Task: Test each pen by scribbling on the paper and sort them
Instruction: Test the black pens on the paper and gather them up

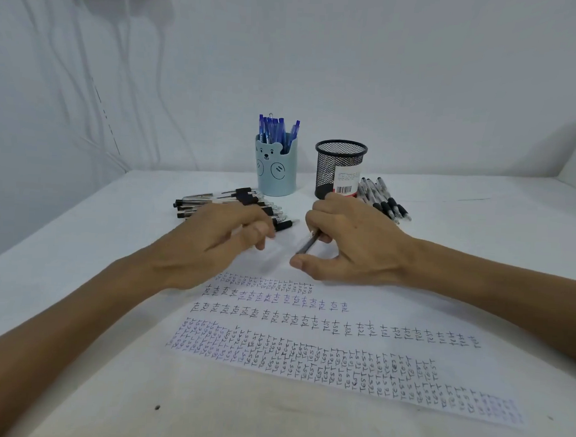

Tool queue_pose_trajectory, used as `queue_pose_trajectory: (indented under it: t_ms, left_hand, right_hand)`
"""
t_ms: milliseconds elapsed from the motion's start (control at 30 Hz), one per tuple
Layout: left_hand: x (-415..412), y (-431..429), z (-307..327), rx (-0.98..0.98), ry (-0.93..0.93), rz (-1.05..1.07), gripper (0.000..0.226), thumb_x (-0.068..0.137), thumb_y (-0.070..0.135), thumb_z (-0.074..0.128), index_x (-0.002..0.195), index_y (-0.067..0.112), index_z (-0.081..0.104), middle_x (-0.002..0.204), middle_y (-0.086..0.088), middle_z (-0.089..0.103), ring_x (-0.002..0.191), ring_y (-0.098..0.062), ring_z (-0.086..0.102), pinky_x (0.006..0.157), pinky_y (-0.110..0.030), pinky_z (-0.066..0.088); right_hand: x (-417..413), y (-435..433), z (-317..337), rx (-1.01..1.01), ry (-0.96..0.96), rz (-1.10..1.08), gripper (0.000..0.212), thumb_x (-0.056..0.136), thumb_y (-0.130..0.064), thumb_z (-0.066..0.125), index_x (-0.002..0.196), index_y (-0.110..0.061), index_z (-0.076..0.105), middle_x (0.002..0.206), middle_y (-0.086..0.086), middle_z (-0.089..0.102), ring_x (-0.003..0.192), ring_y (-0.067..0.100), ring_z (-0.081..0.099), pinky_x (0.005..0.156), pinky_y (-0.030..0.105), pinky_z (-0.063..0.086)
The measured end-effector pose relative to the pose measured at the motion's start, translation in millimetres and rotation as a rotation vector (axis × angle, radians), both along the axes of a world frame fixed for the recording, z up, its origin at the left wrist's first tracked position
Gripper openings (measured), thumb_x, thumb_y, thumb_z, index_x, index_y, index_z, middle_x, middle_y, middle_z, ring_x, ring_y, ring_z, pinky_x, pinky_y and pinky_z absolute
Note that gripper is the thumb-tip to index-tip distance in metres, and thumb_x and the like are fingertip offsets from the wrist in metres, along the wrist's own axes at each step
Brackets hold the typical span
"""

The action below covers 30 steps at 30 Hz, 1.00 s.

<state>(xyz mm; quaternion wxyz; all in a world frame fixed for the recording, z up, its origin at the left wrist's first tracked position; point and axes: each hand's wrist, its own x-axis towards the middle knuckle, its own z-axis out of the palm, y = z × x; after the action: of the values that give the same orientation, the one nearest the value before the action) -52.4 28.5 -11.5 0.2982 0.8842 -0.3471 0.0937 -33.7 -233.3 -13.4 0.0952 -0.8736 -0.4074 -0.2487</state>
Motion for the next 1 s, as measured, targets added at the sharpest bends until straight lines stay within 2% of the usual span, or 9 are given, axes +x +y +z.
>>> queue_pose_trajectory:
  t_ms: [100,167,267,333,433,500,567,667,1000]
  left_hand:
    - [-2,-2,2,0.247,-0.090,-0.091,0.032,0.100,0.059,0.051,0.120,0.037,0.061,0.119,0.023,0.060,0.118,-0.009,0.055,0.097,-0.026,0.043]
    - [-5,-5,2,0.329,-0.107,-0.137,0.041,0.096,0.063,0.058,0.126,0.035,0.059,0.130,0.025,0.054,0.130,-0.008,0.048,0.109,-0.029,0.038]
    - [-7,-8,2,0.394,-0.110,-0.155,0.054,0.090,0.072,0.061,0.132,0.038,0.056,0.138,0.028,0.047,0.137,-0.002,0.040,0.114,-0.024,0.031]
    - [-8,-8,1,0.416,-0.093,-0.153,0.060,0.086,0.077,0.061,0.134,0.040,0.053,0.140,0.029,0.044,0.137,-0.001,0.039,0.114,-0.023,0.030]
    - [-8,-9,0,0.413,-0.079,-0.155,0.063,0.084,0.078,0.062,0.135,0.041,0.051,0.140,0.030,0.043,0.136,0.000,0.040,0.113,-0.023,0.032]
    - [-8,-9,1,0.409,-0.062,-0.147,0.065,0.083,0.079,0.062,0.135,0.041,0.050,0.140,0.030,0.043,0.135,0.001,0.041,0.112,-0.023,0.035]
    - [-8,-10,1,0.410,-0.054,-0.139,0.066,0.083,0.081,0.061,0.134,0.041,0.049,0.139,0.031,0.042,0.134,0.001,0.041,0.112,-0.024,0.036]
    - [-8,-9,2,0.419,-0.054,-0.142,0.065,0.083,0.081,0.061,0.133,0.041,0.050,0.138,0.032,0.042,0.134,0.002,0.041,0.111,-0.020,0.035]
    - [-8,-10,4,0.459,-0.041,-0.146,0.069,0.081,0.085,0.055,0.135,0.044,0.047,0.140,0.034,0.038,0.136,0.005,0.036,0.113,-0.020,0.034]
  right_hand:
    - [2,-5,1,0.125,-0.017,0.085,0.043,0.098,-0.048,0.059,0.076,-0.012,0.051,0.081,-0.002,0.052,0.067,0.013,0.042,0.062,0.024,0.032]
    - [4,-10,-1,0.244,-0.064,0.058,0.034,0.104,-0.032,0.054,0.080,-0.010,0.059,0.096,0.003,0.055,0.071,0.010,0.045,0.066,0.020,0.035]
    - [-1,-13,2,0.356,-0.036,-0.134,0.048,0.106,-0.047,0.037,0.089,-0.016,0.071,0.090,-0.011,0.058,0.076,0.004,0.052,0.071,0.009,0.035]
    - [-4,-13,6,0.558,0.274,-0.163,0.059,0.106,-0.055,0.032,0.093,-0.016,0.074,0.069,-0.012,0.067,0.063,0.008,0.063,0.063,0.012,0.040]
    - [-7,-10,6,0.829,0.792,-0.060,0.041,0.105,-0.040,0.052,0.095,-0.005,0.071,0.076,0.008,0.075,0.063,0.028,0.073,0.047,0.027,0.046]
    - [-11,-7,1,0.830,0.896,-0.019,0.018,0.100,-0.019,0.063,0.089,-0.005,0.065,0.073,0.009,0.071,0.057,0.024,0.067,0.041,0.025,0.038]
    - [-15,-5,1,0.833,1.022,-0.009,0.013,0.098,-0.010,0.061,0.085,-0.009,0.058,0.067,0.010,0.063,0.050,0.019,0.053,0.040,0.021,0.030]
    - [-21,-6,5,0.762,1.152,0.035,0.011,0.098,-0.006,0.056,0.090,-0.009,0.062,0.069,0.014,0.062,0.050,0.017,0.050,0.041,0.018,0.036]
    - [-33,-5,-1,0.583,0.954,0.091,0.013,0.088,0.006,0.065,0.076,0.000,0.063,0.061,0.018,0.064,0.054,0.019,0.054,0.051,0.026,0.042]
